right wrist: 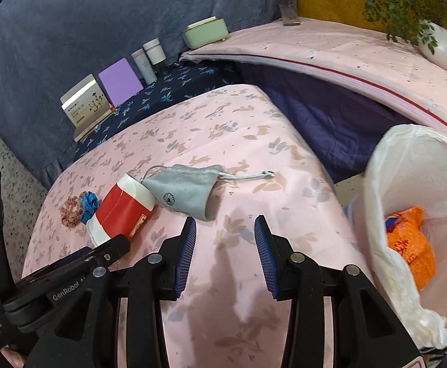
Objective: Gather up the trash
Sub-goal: 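Grasp the red-and-white paper cup with the left tool while the right tool grasps the grey pouch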
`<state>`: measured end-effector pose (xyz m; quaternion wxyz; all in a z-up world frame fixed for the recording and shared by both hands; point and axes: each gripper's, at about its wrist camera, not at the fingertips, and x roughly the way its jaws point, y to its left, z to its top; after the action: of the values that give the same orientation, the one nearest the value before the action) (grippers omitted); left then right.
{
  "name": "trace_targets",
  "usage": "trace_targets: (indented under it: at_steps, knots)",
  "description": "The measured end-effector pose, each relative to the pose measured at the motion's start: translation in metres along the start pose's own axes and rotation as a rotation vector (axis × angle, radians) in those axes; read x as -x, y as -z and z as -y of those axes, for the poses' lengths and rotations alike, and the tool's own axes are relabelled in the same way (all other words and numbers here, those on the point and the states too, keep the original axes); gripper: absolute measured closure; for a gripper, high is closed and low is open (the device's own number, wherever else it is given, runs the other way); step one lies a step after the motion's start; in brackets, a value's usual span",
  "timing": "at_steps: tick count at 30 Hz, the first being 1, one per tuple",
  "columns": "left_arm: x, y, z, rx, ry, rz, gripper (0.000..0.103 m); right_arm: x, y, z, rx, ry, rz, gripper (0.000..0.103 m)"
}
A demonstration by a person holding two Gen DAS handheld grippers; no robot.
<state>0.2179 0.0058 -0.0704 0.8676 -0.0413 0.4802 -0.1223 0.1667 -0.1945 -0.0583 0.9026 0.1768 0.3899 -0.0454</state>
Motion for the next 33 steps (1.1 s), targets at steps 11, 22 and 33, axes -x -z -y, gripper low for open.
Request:
trace_targets:
  at_steps: [11, 22, 33]
  knots:
    - [-0.01, -0.006, 0.001, -0.038, 0.065, -0.005, 0.074, -0.039, -0.01, -0.016, 0.021, -0.034, -0.036, 0.063]
    - [0.004, -0.009, 0.012, -0.071, 0.094, 0.035, 0.089, -0.041, -0.008, -0.024, 0.04, -0.06, -0.042, 0.097]
    - [0.045, -0.006, 0.04, -0.117, 0.107, 0.098, 0.097, 0.018, -0.019, -0.006, 0.009, -0.051, 0.066, 0.098]
